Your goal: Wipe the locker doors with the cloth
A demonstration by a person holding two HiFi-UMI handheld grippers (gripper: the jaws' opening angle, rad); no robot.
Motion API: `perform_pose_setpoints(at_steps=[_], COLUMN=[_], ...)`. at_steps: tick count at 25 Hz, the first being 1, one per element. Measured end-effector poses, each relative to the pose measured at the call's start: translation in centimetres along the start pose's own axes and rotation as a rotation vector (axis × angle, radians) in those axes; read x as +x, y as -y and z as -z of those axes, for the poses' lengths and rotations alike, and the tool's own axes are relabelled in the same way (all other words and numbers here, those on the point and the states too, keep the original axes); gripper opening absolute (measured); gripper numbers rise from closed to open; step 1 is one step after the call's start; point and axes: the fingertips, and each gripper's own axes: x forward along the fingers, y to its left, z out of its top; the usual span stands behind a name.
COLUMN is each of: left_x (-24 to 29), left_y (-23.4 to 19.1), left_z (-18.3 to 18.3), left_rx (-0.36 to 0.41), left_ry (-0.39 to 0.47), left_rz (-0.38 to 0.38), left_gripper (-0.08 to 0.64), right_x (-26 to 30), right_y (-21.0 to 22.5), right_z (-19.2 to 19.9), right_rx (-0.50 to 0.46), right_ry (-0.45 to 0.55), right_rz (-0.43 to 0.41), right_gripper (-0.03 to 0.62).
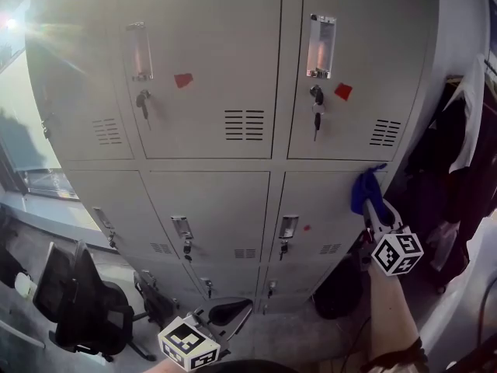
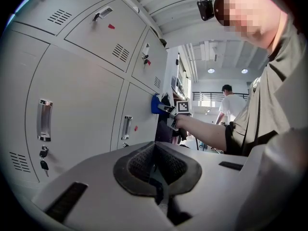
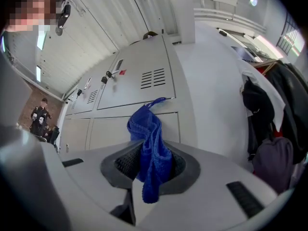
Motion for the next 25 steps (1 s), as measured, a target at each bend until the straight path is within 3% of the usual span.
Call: perform_pose_setpoints(at_steps=[7, 12, 17, 25], left_x=[0.4, 0.1, -0.5, -1.8], left_y=[0.5, 0.5, 0.3, -0.4], left_z=[0.0, 0.1, 0.0, 0.0], left_rx=[0.003, 0.0, -0.002, 0.006], left_ry=[-0.006, -0.003, -0.006, -0.011], left_rz=[0.007, 0.004, -0.001, -0.014], left_gripper=[0.008, 0.008, 0.008, 0.008], right_x=[-1.2, -1.6, -0.2, 3.1], right_y=[3.8, 2.3, -5.3, -15.7], right_z=[-0.2, 0.0, 1.5, 4.5], right_rx=[0.028, 0.095, 0.168, 0.093], right_ry=[0.006, 0.032, 0.037, -0.026], right_rz=[0.071, 0.085, -0.06, -0.245], right_gripper=[0.078, 0.078, 0.078, 0.078])
